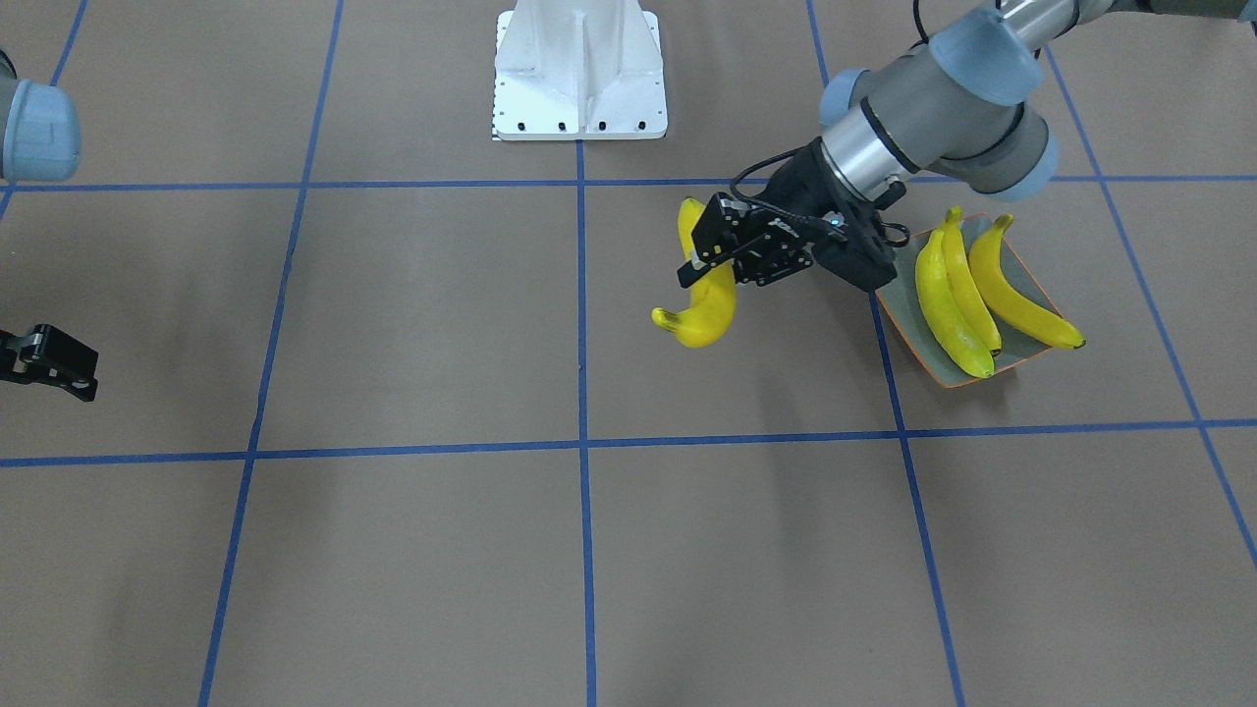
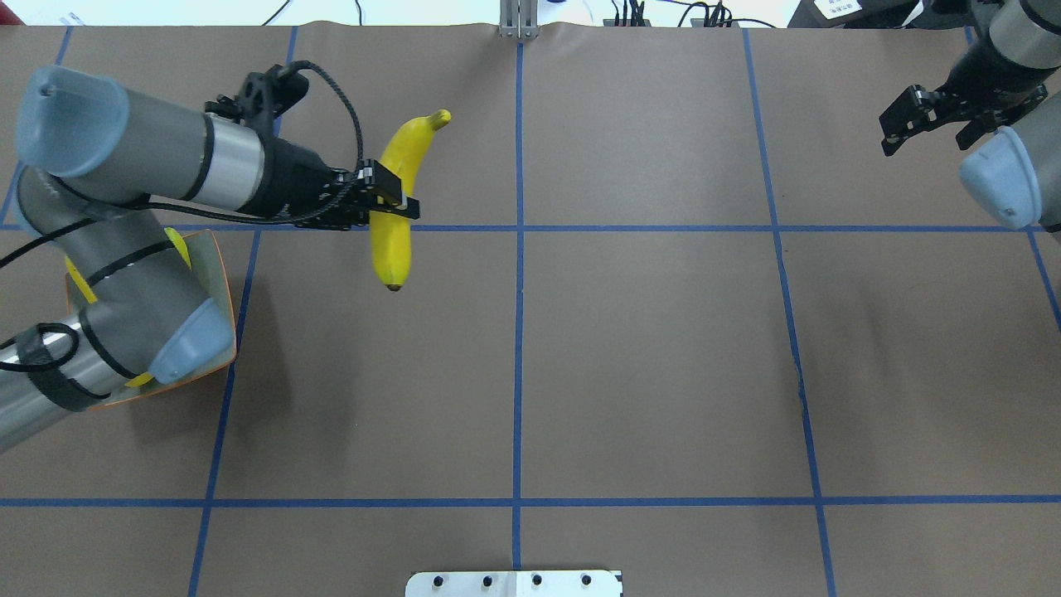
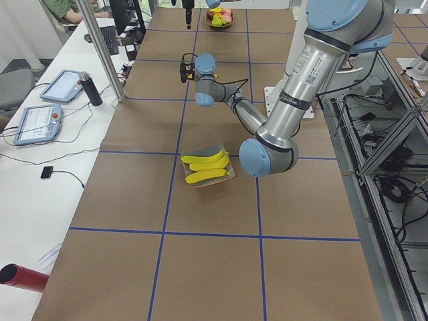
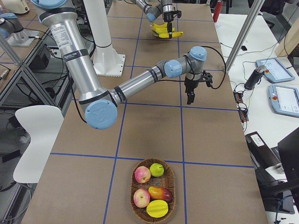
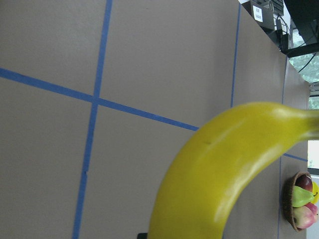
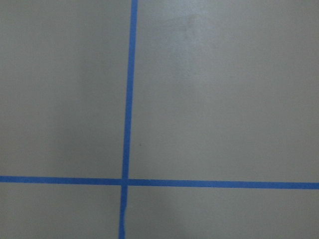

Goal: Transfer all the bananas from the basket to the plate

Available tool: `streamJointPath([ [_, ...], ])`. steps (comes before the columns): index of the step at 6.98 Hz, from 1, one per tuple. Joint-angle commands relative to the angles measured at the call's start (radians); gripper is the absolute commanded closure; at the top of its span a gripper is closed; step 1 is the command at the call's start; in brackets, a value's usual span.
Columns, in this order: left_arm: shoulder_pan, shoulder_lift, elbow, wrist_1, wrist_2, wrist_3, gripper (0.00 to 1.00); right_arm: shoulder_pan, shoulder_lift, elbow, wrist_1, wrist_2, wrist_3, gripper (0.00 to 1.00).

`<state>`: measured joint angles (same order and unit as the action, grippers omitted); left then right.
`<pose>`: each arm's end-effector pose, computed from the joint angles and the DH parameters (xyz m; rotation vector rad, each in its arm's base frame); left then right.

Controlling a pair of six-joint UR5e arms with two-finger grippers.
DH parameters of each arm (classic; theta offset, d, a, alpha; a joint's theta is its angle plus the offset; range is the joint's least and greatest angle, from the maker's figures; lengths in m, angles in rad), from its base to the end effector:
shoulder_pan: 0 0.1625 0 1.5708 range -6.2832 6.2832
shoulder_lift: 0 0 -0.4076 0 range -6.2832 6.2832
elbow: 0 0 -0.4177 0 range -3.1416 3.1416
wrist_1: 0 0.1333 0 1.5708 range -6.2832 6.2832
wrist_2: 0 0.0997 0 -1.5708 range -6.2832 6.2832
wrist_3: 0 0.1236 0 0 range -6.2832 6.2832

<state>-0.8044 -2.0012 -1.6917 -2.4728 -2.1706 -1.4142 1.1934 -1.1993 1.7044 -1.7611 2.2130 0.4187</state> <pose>0.3973 -0.5043 0.2271 0.2141 1.4589 -0.0904 -0.1804 -0.6158 0.4034 0.0333 -0.7046 -0.0615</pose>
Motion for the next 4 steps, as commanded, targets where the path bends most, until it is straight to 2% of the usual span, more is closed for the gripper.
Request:
streamJointPath([
  [1, -0.064, 0.163, -0.087, 0.071, -0.018, 0.342, 1.0, 0.029, -0.02, -0.031, -0.02, -0.006, -0.092, 0.0],
  [2, -0.076, 0.201, -0.191, 0.239, -0.015, 0.486, 1.0, 0.029, -0.041, -0.032, -0.014, -0.001, -0.095, 0.0],
  [3, -0.081, 0.206, -0.303, 0.46, -0.005, 0.618, 1.0, 0.029, -0.045, -0.032, -0.014, -0.001, -0.093, 0.0],
  [4, -0.087, 0.235, -0.371, 0.589, 0.039, 0.752, 1.0, 0.029, -0.043, -0.042, -0.014, -0.001, -0.093, 0.0],
])
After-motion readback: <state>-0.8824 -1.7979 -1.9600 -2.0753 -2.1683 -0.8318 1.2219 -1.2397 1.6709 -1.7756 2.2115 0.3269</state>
